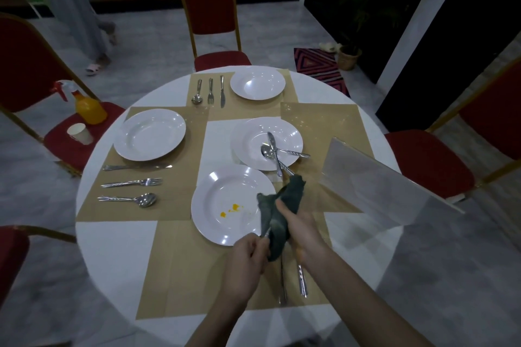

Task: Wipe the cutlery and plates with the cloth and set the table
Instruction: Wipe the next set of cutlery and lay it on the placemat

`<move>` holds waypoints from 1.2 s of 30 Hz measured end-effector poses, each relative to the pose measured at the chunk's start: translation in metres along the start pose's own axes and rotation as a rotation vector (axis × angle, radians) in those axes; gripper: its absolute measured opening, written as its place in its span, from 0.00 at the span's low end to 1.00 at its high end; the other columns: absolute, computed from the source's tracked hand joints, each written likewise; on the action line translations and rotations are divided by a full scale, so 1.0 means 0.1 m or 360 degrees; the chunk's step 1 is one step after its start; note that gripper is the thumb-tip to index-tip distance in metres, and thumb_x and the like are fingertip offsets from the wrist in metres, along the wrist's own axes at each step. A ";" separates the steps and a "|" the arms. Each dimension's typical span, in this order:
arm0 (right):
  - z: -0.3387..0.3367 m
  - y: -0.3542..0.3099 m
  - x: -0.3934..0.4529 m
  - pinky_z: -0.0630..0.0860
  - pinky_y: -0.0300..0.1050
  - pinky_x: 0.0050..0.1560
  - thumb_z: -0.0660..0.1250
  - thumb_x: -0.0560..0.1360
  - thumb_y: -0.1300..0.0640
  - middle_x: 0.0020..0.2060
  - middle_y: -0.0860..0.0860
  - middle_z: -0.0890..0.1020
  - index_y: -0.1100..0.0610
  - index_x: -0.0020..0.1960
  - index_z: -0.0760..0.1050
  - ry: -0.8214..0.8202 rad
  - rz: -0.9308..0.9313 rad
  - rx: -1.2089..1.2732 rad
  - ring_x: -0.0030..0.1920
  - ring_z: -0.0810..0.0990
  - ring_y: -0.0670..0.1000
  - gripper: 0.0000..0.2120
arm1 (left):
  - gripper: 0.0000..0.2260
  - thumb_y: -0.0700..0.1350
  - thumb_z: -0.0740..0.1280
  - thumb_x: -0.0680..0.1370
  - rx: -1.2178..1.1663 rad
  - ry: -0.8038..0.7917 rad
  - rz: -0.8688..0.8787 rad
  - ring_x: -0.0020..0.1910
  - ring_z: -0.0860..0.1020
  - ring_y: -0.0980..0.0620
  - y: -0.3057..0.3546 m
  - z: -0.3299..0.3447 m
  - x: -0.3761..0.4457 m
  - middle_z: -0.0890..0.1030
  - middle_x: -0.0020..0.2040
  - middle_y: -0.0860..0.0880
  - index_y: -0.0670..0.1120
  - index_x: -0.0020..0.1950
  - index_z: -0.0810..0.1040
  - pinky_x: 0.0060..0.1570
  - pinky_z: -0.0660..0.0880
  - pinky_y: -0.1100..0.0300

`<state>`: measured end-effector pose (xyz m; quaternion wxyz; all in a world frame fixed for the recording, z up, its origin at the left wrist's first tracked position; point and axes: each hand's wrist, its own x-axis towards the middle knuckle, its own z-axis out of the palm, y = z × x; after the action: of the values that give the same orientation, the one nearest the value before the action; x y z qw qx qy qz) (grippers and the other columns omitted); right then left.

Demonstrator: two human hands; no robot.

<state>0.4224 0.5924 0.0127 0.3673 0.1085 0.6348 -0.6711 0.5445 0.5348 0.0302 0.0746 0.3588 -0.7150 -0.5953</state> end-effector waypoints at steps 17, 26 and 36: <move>0.11 -0.04 0.07 0.79 0.49 0.43 0.68 0.78 0.56 0.44 0.59 0.83 0.63 0.50 0.77 0.0154 0.0180 0.0142 0.43 0.82 0.58 0.09 | 0.18 0.45 0.61 0.81 0.0126 -0.0001 -0.0013 0.28 0.63 0.57 -0.06 0.06 -0.06 0.67 0.26 0.54 0.49 0.31 0.63 0.31 0.61 0.61; -0.25 -0.03 0.31 0.79 0.47 0.44 0.66 0.78 0.56 0.45 0.54 0.83 0.55 0.51 0.75 0.0323 -0.0580 -0.0559 0.45 0.82 0.52 0.03 | 0.17 0.50 0.61 0.80 0.0028 -0.0233 -0.0162 0.22 0.62 0.58 -0.03 -0.05 -0.19 0.67 0.23 0.54 0.48 0.32 0.71 0.25 0.59 0.63; -0.67 0.29 0.24 0.71 0.27 0.33 0.69 0.76 0.59 0.40 0.48 0.81 0.55 0.48 0.76 0.0243 -0.0647 -0.0969 0.40 0.80 0.43 0.02 | 0.17 0.51 0.63 0.80 0.0055 -0.0491 -0.0219 0.20 0.64 0.55 -0.29 -0.05 -0.23 0.68 0.21 0.53 0.45 0.33 0.72 0.22 0.61 0.66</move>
<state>0.4023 0.6481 -0.0357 0.1935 -0.0844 0.8394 -0.5009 0.5760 0.5439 0.0128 -0.0833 0.3125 -0.7019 -0.6346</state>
